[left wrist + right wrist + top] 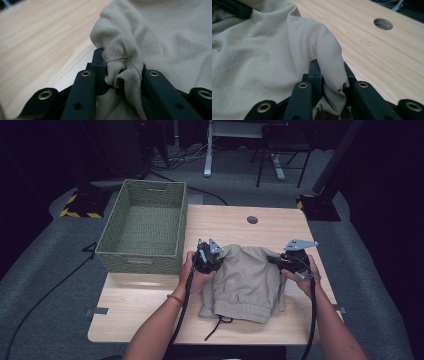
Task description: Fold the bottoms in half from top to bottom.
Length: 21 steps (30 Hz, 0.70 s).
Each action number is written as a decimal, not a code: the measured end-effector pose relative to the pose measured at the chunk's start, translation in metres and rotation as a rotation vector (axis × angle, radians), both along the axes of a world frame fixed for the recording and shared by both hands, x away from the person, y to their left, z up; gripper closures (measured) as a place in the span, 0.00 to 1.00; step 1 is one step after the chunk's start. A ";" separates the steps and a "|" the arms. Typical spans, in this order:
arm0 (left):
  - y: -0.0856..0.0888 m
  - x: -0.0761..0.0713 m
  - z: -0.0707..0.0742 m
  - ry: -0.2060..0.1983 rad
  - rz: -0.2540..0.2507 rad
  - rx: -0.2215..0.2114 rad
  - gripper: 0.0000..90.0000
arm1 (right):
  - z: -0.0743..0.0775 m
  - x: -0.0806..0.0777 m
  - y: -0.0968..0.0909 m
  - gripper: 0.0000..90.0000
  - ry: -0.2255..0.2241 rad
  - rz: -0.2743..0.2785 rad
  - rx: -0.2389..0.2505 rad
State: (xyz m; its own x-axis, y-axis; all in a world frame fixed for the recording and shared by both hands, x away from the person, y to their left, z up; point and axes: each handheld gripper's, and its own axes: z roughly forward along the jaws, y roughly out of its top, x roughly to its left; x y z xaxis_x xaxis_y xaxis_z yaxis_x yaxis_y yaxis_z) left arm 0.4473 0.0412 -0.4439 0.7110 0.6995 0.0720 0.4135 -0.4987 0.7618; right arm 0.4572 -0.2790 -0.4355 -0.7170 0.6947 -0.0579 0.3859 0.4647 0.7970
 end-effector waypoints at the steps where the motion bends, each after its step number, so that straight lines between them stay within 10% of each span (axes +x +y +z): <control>1: 0.000 0.000 0.001 0.001 -0.007 0.008 0.82 | 0.001 -0.001 -0.001 0.86 -0.001 0.007 -0.002; 14: -0.028 0.037 -0.020 0.031 0.061 0.153 0.81 | -0.020 0.030 0.006 0.86 0.071 -0.056 -0.088; 21: -0.003 -0.004 0.014 -0.119 -0.010 0.025 0.81 | 0.010 0.001 -0.011 0.86 -0.054 -0.027 0.014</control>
State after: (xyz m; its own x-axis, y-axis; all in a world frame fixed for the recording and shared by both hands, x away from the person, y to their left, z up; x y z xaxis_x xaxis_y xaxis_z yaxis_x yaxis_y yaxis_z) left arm 0.4429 0.0386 -0.4297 0.7032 0.6894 0.1736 0.3155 -0.5214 0.7928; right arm 0.4581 -0.2904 -0.4259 -0.6944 0.7144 -0.0864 0.3541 0.4438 0.8232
